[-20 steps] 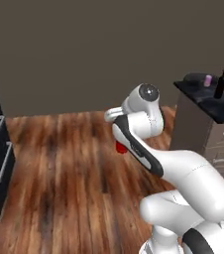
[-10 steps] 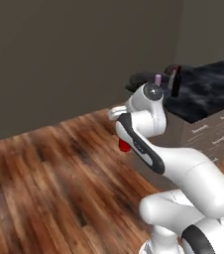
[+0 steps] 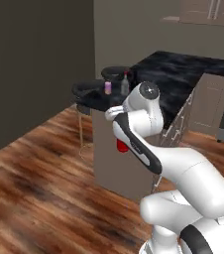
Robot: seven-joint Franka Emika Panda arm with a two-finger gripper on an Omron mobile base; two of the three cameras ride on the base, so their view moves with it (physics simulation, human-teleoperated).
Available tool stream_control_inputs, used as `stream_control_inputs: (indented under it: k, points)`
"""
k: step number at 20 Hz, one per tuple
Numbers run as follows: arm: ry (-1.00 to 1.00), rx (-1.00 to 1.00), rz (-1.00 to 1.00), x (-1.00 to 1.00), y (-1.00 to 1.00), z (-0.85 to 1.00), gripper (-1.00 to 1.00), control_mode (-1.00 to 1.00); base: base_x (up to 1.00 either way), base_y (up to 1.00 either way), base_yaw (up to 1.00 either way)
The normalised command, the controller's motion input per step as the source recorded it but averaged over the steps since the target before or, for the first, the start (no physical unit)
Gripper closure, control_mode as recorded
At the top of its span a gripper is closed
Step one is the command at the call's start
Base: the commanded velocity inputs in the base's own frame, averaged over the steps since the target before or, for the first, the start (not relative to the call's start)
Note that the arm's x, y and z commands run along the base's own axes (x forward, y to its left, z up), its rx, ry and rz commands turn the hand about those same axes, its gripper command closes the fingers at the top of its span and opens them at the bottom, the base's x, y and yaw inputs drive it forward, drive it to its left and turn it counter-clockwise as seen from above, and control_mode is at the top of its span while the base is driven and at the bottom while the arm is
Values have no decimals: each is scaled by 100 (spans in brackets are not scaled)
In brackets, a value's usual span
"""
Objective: Move the drinks to the dining counter.
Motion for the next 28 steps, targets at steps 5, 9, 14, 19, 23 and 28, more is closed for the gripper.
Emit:
stream_control_inputs:
  k: [5, 9, 14, 19, 23, 28]
  points:
    - [0, 0, 0, 0, 0, 0, 100, 100, 23, 25, -85]
    - [0, 0, 0, 0, 0, 0, 100, 100, 21, 33, -86]
    - [0, 0, 0, 0, 0, 0, 100, 100, 53, 77, -69]
    - [0, 0, 0, 0, 0, 0, 100, 100, 37, 100, -34]
    - [0, 0, 0, 0, 0, 0, 100, 100, 26, 83, -10]
    - [0, 0, 0, 0, 0, 0, 100, 100, 52, 29, 0]
